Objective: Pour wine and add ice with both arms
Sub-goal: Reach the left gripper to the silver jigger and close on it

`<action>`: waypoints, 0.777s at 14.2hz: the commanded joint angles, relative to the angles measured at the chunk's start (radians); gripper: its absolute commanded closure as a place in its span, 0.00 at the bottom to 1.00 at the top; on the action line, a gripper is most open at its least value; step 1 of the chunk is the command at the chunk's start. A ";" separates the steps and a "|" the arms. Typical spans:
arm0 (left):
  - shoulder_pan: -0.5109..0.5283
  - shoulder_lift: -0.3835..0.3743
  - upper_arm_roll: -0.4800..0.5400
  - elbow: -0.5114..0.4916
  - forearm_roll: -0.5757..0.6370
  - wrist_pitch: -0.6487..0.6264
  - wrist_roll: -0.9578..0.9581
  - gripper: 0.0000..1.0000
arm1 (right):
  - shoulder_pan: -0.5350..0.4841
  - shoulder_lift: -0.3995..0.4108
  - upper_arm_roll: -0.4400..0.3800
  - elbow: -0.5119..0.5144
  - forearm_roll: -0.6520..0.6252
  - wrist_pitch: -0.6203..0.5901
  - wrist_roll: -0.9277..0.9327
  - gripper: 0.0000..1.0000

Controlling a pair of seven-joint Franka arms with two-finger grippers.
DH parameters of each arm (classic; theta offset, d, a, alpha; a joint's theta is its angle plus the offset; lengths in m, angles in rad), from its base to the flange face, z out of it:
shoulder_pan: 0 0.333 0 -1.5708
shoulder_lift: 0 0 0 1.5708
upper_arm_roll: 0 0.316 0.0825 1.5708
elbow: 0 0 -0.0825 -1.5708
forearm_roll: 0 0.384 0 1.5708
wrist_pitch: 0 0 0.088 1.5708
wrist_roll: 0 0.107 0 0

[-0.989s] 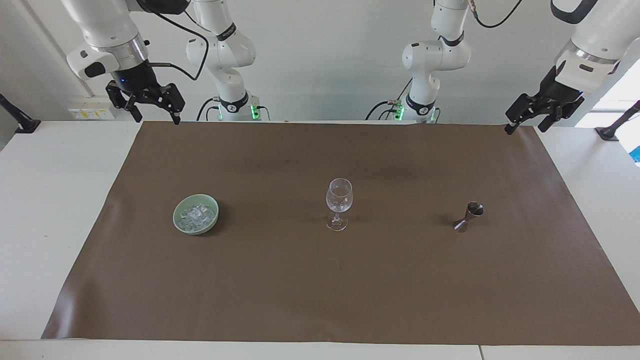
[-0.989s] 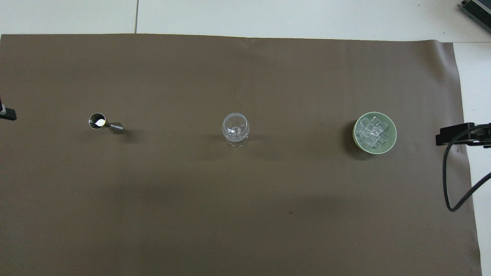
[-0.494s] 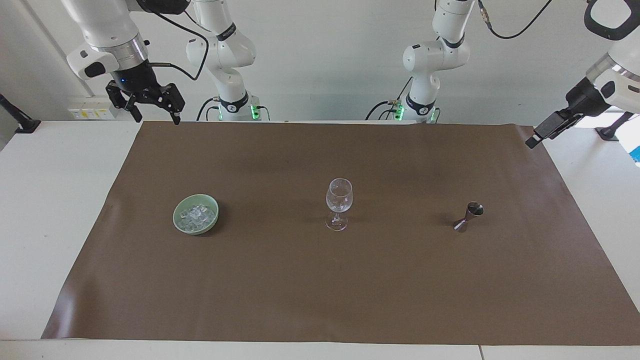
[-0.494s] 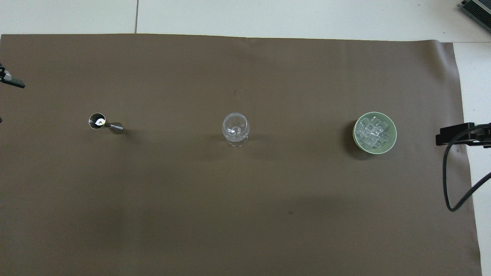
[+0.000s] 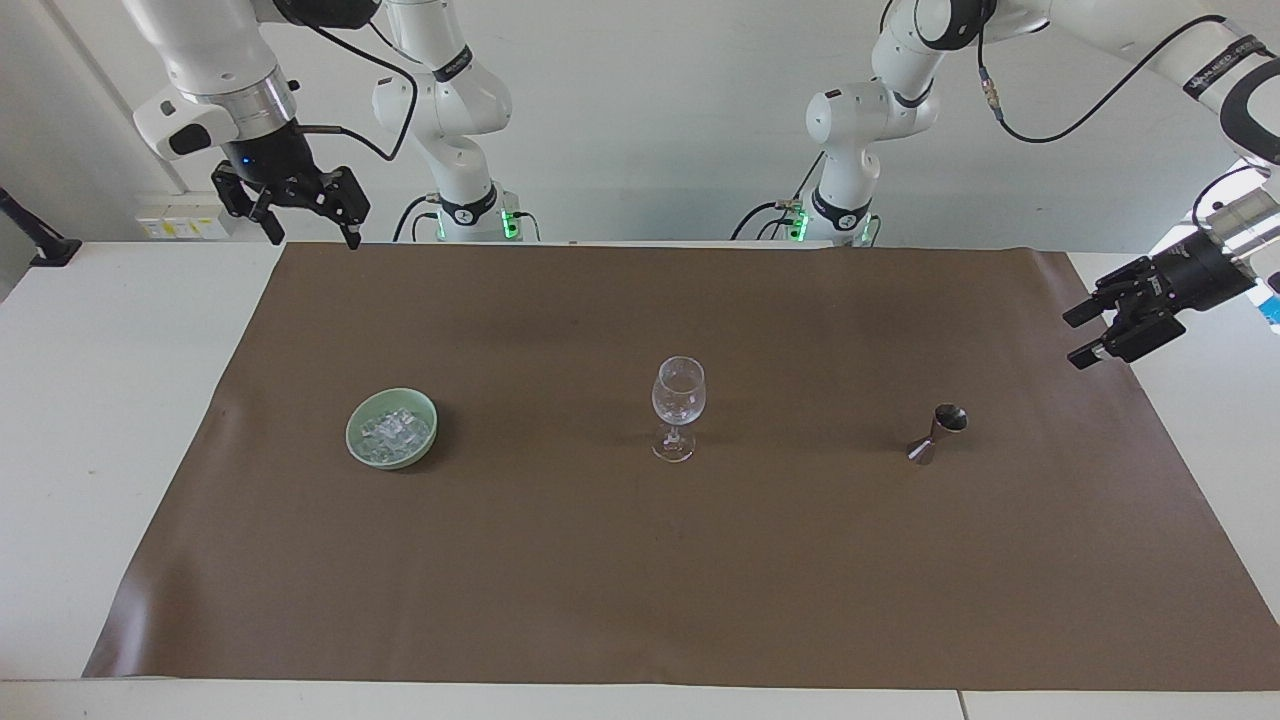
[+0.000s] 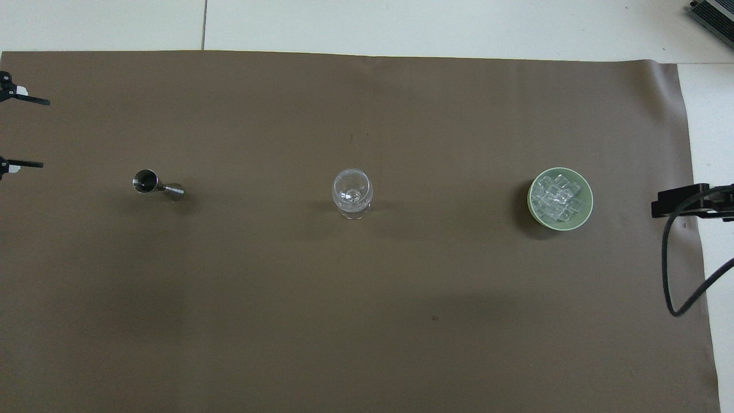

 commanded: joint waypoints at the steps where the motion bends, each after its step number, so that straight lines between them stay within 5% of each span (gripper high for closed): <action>1: 0.027 0.023 -0.004 -0.023 -0.088 0.026 -0.111 0.00 | -0.013 -0.026 0.008 -0.027 0.017 -0.004 -0.026 0.00; 11: 0.067 0.058 -0.006 -0.246 -0.318 0.124 -0.134 0.00 | -0.013 -0.026 0.008 -0.027 0.017 -0.004 -0.026 0.00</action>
